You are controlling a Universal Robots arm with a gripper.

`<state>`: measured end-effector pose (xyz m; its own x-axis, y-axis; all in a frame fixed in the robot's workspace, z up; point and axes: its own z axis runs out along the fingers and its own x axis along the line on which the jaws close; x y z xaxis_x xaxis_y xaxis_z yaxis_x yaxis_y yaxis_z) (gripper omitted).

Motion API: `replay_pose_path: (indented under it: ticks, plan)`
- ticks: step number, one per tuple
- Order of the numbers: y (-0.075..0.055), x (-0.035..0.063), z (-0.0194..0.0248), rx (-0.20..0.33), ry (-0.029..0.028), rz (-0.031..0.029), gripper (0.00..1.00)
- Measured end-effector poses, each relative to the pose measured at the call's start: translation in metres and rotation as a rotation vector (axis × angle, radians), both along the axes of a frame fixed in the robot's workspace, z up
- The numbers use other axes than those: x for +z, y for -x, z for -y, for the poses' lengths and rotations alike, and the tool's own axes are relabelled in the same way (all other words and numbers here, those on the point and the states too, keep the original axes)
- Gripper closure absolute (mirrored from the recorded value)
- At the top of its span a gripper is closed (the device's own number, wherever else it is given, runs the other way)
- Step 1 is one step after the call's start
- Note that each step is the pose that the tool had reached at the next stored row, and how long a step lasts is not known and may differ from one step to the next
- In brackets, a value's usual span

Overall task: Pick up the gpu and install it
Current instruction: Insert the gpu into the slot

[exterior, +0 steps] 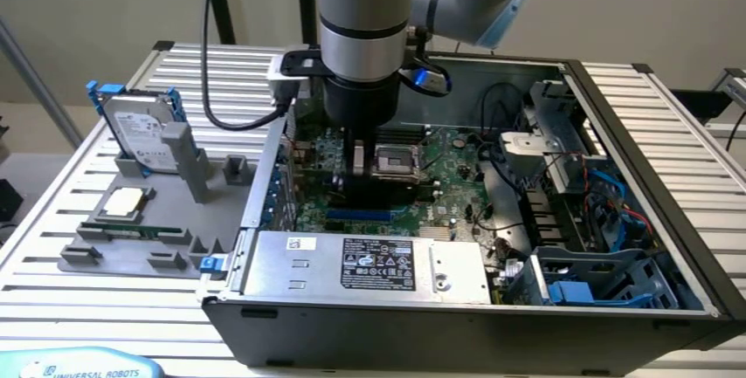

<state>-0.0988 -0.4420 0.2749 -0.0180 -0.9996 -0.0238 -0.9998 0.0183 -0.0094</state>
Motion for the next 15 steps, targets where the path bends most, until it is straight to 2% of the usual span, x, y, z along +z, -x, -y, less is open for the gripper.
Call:
replay_pose_path:
  ticks: [5, 15]
  plan:
    - [0.0001, -0.0051, 0.0000, 0.001, 0.0000, -0.0019, 0.74]
    - [0.0007, -0.0091, 0.0000, 0.003, 0.0027, -0.0049, 0.74]
